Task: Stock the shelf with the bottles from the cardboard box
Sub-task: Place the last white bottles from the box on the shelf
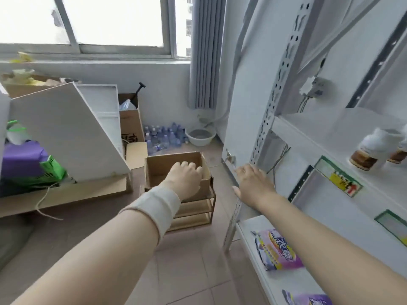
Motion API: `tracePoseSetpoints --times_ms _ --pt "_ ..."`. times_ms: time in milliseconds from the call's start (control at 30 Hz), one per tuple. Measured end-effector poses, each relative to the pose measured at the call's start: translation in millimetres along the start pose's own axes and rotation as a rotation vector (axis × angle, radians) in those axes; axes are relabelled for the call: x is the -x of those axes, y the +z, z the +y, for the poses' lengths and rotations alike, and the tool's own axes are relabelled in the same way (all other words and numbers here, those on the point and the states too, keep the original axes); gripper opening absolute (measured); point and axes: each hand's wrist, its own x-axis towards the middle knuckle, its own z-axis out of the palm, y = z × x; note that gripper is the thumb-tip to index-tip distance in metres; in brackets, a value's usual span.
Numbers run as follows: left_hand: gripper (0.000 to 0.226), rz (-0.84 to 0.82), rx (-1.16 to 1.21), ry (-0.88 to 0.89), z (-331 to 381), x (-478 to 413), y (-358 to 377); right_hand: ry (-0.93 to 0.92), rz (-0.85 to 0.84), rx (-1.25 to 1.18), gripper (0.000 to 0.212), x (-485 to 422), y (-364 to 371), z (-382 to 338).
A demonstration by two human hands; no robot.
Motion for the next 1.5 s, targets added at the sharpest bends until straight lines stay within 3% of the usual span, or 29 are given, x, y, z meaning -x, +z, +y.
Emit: tracePoseSetpoints --times_ms 100,433,567,800,967,1200,1500 --pt "0.04 -0.099 0.043 -0.044 -35.5 -45.0 34.5 -0.058 -0.107 -0.021 0.053 -67.9 31.7 -9.8" --pt "0.034 -0.295 0.144 -0.203 -163.1 -151.7 156.1 -0.251 -0.24 0.011 0.049 -275.5 98.2 -66.0" --pt "0.029 -0.324 0.213 -0.235 -204.6 -199.3 211.0 -0.249 -0.355 0.02 0.05 -337.7 144.8 -82.7" --pt "0.036 -0.511 0.334 -0.272 -248.0 -262.8 296.3 -0.209 -0.591 -0.047 0.05 -418.0 221.1 -113.7" --pt "0.034 -0.586 0.306 -0.156 -255.0 -319.3 357.2 -0.235 -0.67 -0.135 0.05 -472.9 284.1 -133.9" --pt "0.038 -0.776 0.226 -0.065 -262.7 -375.2 454.7 -0.062 -0.988 -0.384 0.056 -529.1 382.2 -154.0" --pt "0.038 -0.97 0.092 0.192 -269.2 -426.5 566.8 0.004 -1.202 -0.416 0.065 -557.6 490.1 -204.9"
